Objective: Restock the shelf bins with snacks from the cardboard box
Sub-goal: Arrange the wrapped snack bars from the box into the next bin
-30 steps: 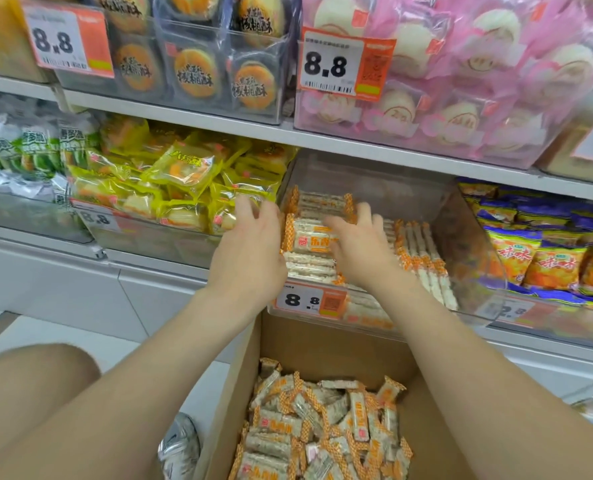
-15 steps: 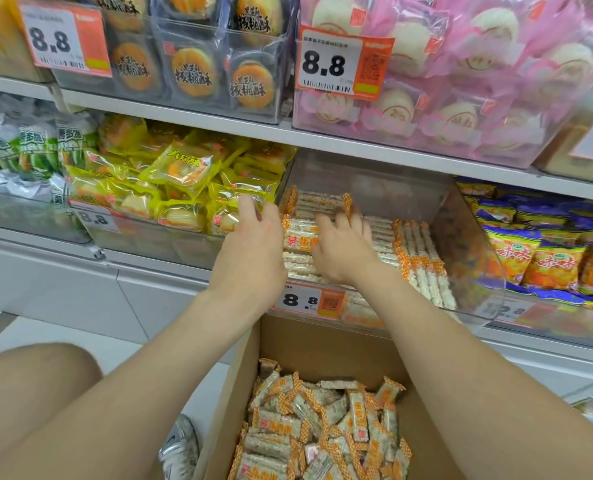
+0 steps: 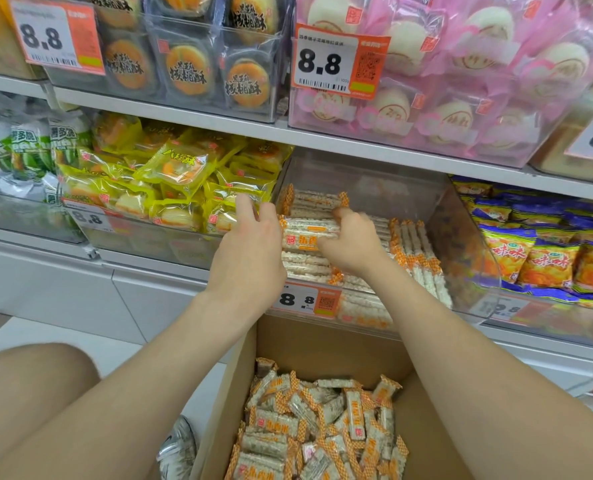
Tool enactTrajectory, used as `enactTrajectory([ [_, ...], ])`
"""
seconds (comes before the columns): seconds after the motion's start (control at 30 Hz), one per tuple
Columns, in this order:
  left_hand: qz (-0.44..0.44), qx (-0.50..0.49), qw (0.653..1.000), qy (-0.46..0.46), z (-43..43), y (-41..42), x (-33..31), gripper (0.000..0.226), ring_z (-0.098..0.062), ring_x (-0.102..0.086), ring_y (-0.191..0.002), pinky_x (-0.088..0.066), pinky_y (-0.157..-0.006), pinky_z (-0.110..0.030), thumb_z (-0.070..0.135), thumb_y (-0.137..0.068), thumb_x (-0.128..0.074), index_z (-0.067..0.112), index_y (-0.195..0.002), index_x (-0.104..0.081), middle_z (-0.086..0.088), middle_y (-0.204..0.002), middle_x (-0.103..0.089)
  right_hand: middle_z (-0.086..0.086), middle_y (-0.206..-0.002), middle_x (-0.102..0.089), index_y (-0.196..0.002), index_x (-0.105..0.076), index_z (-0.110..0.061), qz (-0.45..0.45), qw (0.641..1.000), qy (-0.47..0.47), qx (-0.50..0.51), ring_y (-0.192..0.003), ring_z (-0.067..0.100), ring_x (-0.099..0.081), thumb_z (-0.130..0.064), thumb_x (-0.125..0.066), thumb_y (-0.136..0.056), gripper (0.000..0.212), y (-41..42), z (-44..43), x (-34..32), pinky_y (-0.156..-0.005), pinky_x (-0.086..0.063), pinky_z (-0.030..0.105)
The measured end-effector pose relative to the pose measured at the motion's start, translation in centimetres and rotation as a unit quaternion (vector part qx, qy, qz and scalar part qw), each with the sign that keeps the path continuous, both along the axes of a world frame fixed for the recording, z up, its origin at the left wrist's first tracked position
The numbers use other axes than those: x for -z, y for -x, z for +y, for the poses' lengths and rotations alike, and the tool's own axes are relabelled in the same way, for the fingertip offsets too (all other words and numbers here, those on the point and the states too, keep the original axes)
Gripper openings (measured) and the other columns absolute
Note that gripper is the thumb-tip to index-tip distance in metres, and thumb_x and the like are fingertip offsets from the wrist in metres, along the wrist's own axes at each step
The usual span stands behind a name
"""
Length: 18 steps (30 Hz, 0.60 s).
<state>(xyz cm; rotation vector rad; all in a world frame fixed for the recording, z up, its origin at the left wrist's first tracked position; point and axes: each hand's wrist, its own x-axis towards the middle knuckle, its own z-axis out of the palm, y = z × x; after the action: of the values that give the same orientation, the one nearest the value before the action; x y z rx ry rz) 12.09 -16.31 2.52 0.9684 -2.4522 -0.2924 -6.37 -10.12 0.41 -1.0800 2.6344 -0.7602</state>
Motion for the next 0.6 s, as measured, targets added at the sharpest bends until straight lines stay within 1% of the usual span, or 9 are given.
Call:
enactTrajectory([
  [0.07,0.003,0.000,1.000,-0.002,0.0,-0.1,0.1,0.048,-0.028,-0.054,-0.070,-0.043,-0.061,-0.034,0.006,-0.088,-0.073,0.012,-0.128,-0.047,-0.012,-0.132,-0.035,0.017,-0.147,-0.041,-0.153,-0.043,-0.013,0.011,1.000,-0.011,0.001,-0.132,0.038,-0.048,-0.029,-0.064,-0.086,0.073,0.3,0.5,-0.1,-0.108,-0.046,0.042],
  [0.1,0.005,0.002,1.000,-0.001,0.0,-0.2,0.1,0.047,-0.029,-0.055,-0.070,-0.044,-0.060,-0.034,0.008,-0.089,-0.071,0.012,-0.128,-0.047,-0.012,-0.132,-0.035,0.016,-0.145,-0.040,-0.153,-0.043,-0.016,0.018,1.000,-0.016,0.001,-0.131,0.040,-0.048,-0.031,-0.064,-0.083,0.074,0.4,0.7,-0.1,-0.111,-0.046,0.047],
  [0.17,0.004,-0.001,1.000,0.009,0.1,-0.4,0.1,0.044,-0.028,-0.054,-0.070,-0.044,-0.057,-0.036,0.012,-0.090,-0.069,0.013,-0.129,-0.047,-0.012,-0.131,-0.036,0.014,-0.143,-0.039,-0.152,-0.044,-0.020,0.035,0.999,-0.020,-0.003,-0.130,0.040,-0.048,-0.033,-0.064,-0.079,0.077,0.4,1.0,-0.2,-0.110,-0.047,0.051],
  [0.23,0.002,-0.002,1.000,0.017,0.3,-0.6,0.2,0.041,-0.027,-0.051,-0.070,-0.039,-0.054,-0.036,0.016,-0.092,-0.067,0.014,-0.128,-0.048,-0.010,-0.129,-0.036,0.013,-0.141,-0.041,-0.151,-0.044,-0.023,0.063,0.998,-0.031,-0.002,-0.128,0.039,-0.049,-0.034,-0.065,-0.079,0.076,0.4,1.5,-0.3,-0.108,-0.047,0.052],
  [0.33,0.009,0.002,0.998,0.059,0.5,-1.0,0.6,0.045,-0.028,-0.052,-0.081,-0.044,-0.059,-0.037,0.017,-0.088,-0.069,0.014,-0.129,-0.049,-0.012,-0.129,-0.037,0.010,-0.139,-0.046,-0.148,-0.047,-0.023,0.126,0.992,-0.019,0.007,-0.127,0.036,-0.049,-0.035,-0.063,-0.085,0.066,-0.5,2.7,-0.7,-0.105,-0.048,0.051],
  [0.4,0.038,0.014,0.991,0.124,1.0,-1.6,0.5,0.042,-0.029,-0.051,-0.092,-0.048,-0.069,-0.040,0.016,-0.085,-0.068,0.015,-0.123,-0.051,-0.012,-0.123,-0.041,0.007,-0.133,-0.056,-0.140,-0.057,-0.019,0.165,0.985,0.050,0.001,-0.120,0.028,-0.056,-0.031,-0.058,-0.090,0.051,-1.7,4.5,-1.0,-0.100,-0.051,0.046],
  [0.47,0.097,0.058,0.982,0.155,2.4,-2.4,0.3,0.028,-0.025,-0.048,-0.090,-0.045,-0.069,-0.037,0.016,-0.086,-0.065,0.016,-0.111,-0.052,-0.006,-0.110,-0.045,0.000,-0.111,-0.070,-0.119,-0.071,-0.017,0.186,0.971,0.148,-0.033,-0.100,0.017,-0.064,-0.023,-0.056,-0.092,0.031,-3.6,7.2,-1.1,-0.088,-0.055,0.038],
  [0.53,0.124,0.115,0.979,0.112,4.0,-3.4,0.7,0.017,-0.019,-0.050,-0.077,-0.040,-0.057,-0.033,0.021,-0.088,-0.063,0.022,-0.098,-0.049,0.005,-0.091,-0.051,-0.007,-0.086,-0.071,-0.094,-0.074,-0.018,0.189,0.954,0.219,-0.077,-0.078,0.010,-0.063,-0.015,-0.056,-0.087,0.019,-5.8,10.0,-0.9,-0.072,-0.054,0.033],
  [0.6,0.063,0.167,0.984,0.016,5.8,-3.8,2.3,0.014,-0.018,-0.057,-0.067,-0.042,-0.051,-0.034,0.030,-0.088,-0.061,0.029,-0.091,-0.047,0.010,-0.070,-0.054,-0.011,-0.072,-0.067,-0.082,-0.072,-0.021,0.174,0.954,0.216,-0.117,-0.066,0.009,-0.061,-0.015,-0.055,-0.082,0.018,-7.5,12.9,0.4,-0.060,-0.051,0.033],
])
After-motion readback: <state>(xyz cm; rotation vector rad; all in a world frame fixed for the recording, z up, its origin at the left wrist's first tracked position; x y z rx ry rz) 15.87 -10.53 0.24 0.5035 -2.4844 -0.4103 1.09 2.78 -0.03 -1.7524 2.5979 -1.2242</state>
